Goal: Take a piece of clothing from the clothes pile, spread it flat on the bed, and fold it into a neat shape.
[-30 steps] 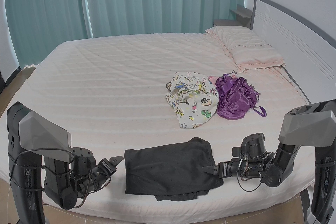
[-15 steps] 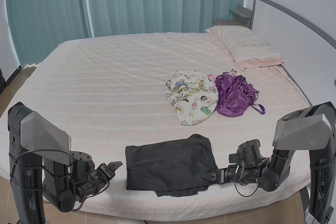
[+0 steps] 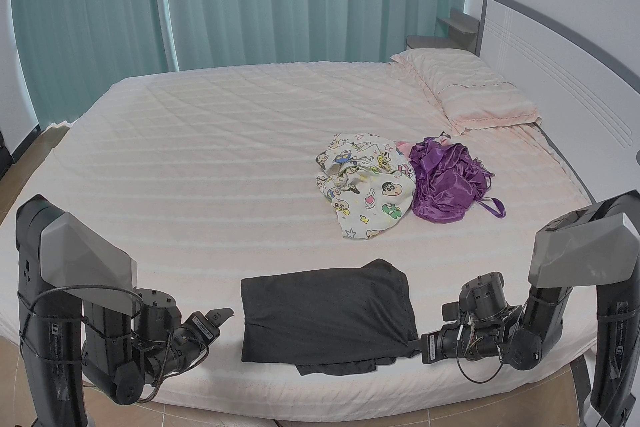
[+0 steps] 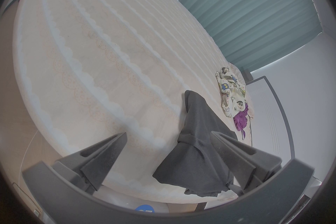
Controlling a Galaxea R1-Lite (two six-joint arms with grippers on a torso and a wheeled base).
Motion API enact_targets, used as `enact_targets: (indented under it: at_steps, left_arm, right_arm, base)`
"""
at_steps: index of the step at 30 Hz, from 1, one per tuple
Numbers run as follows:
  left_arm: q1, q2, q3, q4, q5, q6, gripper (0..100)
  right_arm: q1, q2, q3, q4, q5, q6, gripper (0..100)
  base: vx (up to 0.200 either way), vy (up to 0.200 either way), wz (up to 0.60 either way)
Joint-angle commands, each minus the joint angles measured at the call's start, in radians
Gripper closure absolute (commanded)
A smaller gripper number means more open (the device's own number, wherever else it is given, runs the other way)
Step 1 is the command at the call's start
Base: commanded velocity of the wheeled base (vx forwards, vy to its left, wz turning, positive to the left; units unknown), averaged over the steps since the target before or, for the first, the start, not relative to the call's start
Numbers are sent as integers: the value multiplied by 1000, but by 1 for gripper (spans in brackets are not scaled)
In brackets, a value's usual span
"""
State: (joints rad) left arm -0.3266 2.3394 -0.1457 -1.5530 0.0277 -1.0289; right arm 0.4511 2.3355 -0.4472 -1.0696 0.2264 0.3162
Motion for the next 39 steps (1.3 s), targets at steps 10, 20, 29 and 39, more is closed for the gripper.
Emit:
enact_targets:
  at_steps: [10, 20, 29, 39]
  left_arm:
    - [0, -6, -29, -18, 1, 1, 0]
    - [-88, -52, -140, -15, 6, -2, 0]
    - [-203, -45, -232, -13, 11, 0, 0]
    - [-207, 106, -295, 22, 18, 78, 0]
  right_arm:
    - [-2, -38, 48, 28, 22, -45, 0]
    - [-35, -74, -21, 19, 21, -39, 0]
    - [-63, -65, -22, 17, 22, -29, 0]
    - [-88, -64, -45, 17, 24, 3, 0]
  base:
    - [0, 0, 0]
    - [0, 0, 0]
    - [0, 0, 0]
    - [0, 0, 0]
